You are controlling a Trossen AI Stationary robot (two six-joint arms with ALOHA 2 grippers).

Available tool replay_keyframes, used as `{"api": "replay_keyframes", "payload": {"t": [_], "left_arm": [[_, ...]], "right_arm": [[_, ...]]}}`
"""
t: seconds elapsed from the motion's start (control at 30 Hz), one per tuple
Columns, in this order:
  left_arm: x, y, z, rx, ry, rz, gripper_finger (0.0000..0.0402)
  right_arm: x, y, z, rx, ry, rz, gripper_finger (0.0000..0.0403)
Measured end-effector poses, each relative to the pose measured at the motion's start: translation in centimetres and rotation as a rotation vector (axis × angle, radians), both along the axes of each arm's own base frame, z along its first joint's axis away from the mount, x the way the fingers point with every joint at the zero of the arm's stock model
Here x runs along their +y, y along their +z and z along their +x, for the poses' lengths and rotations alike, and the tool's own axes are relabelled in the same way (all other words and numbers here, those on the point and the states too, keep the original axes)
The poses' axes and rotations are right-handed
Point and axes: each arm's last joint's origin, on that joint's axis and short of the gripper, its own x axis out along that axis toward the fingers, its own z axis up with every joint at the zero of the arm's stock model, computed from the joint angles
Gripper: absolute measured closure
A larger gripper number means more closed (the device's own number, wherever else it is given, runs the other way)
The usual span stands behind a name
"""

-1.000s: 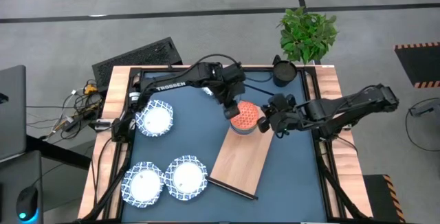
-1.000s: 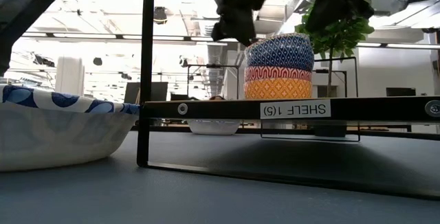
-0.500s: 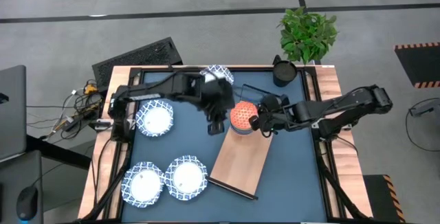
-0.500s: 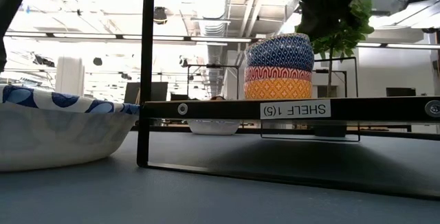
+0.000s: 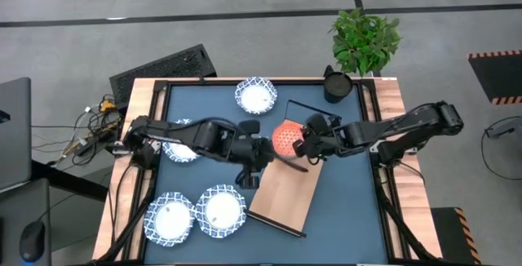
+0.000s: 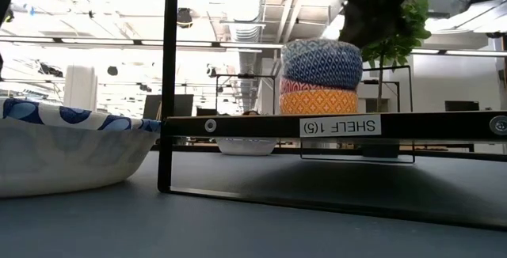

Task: Place and stack bowls onto a shelf
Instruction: Adjust the stacked bowls on the shelf

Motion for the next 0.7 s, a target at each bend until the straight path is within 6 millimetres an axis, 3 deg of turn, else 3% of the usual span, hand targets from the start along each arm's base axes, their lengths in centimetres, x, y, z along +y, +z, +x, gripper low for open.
{"api": "replay_keyframes", "payload": {"t": [0.13,0.33,0.53,0.7], "left_arm": [[-0.4,0.0,-0.3,0.001,0.039,0.085,0.0303],[1.1,0.4,-0.2,-0.001,-0.006,0.154,0.0303],[7.0,1.8,1.0,-0.107,-0.317,-0.097,0.0303],[13.5,1.0,2.1,-0.216,-0.298,-0.192,0.0303]], "right_arm": [[1.3,1.4,-1.1,-0.073,0.056,0.016,0.0323],[6.0,2.7,-3.2,-0.193,0.187,0.036,0.0323],[9.4,1.7,-3.6,-0.258,0.187,0.015,0.0323],[10.3,0.4,-3.0,-0.254,0.160,0.036,0.0323]]}}
